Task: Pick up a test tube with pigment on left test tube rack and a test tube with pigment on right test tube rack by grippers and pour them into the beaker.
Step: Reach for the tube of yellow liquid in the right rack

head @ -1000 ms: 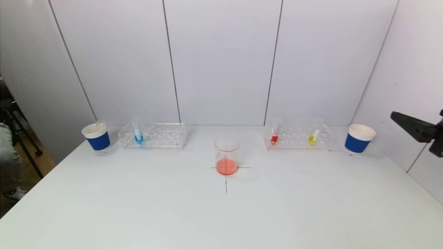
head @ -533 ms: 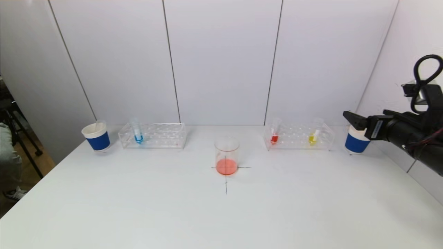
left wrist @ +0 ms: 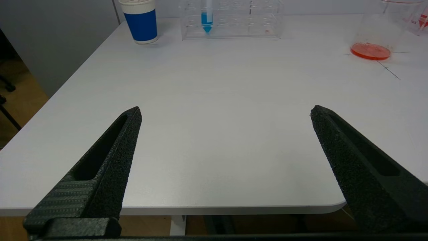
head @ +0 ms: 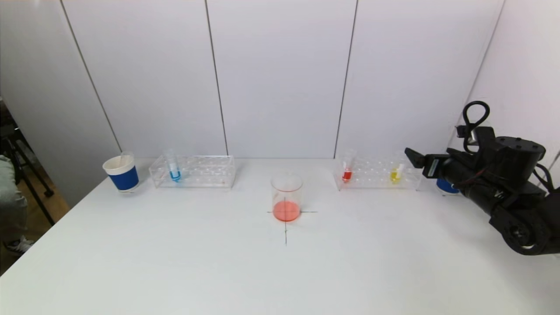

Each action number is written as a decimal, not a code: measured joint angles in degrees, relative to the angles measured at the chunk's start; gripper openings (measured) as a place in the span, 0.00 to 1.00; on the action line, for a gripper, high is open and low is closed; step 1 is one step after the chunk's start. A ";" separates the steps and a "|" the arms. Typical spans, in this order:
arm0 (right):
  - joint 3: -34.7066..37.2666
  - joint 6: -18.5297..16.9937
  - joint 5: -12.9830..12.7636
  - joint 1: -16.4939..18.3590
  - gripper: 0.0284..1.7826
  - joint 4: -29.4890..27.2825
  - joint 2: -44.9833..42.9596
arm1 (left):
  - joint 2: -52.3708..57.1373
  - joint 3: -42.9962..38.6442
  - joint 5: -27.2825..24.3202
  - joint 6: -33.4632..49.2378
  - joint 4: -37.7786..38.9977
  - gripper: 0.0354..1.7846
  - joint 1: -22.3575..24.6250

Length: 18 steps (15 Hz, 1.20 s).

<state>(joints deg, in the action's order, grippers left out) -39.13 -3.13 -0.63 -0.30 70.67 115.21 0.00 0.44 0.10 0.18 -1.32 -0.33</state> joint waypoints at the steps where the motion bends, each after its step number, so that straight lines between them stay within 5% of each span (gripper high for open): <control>1: -0.83 -0.04 -0.02 0.00 0.99 0.09 1.29 | 0.00 0.00 -0.02 -0.02 0.00 0.99 0.00; 18: -13.98 0.22 -0.99 -0.18 0.99 -0.39 15.65 | 0.00 0.00 -0.02 -0.02 0.00 0.99 -0.02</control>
<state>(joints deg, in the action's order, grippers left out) -53.11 -2.91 -1.62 -0.49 70.28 130.87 0.00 0.44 0.07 0.16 -1.32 -0.35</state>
